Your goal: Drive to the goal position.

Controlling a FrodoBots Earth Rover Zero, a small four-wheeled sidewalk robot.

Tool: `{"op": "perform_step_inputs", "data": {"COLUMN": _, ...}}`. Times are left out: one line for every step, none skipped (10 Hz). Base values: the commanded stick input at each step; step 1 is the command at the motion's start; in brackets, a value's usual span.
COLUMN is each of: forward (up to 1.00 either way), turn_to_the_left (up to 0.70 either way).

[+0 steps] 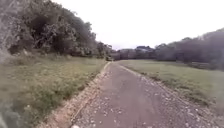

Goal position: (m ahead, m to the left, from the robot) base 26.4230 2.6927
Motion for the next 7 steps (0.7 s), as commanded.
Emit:
{"op": "perform_step_inputs", "data": {"forward": 0.7, "turn_to_the_left": 0.0}}
{"op": "perform_step_inputs", "data": {"forward": 0.7, "turn_to_the_left": 0.0}}
{"op": "perform_step_inputs", "data": {"forward": 0.7, "turn_to_the_left": 0.0}}
{"op": "perform_step_inputs", "data": {"forward": 0.7, "turn_to_the_left": 0.0}}
{"op": "perform_step_inputs", "data": {"forward": 0.7, "turn_to_the_left": 0.0}}
{"op": "perform_step_inputs", "data": {"forward": 0.7, "turn_to_the_left": 0.0}}
{"op": "perform_step_inputs", "data": {"forward": 0.7, "turn_to_the_left": 0.0}}
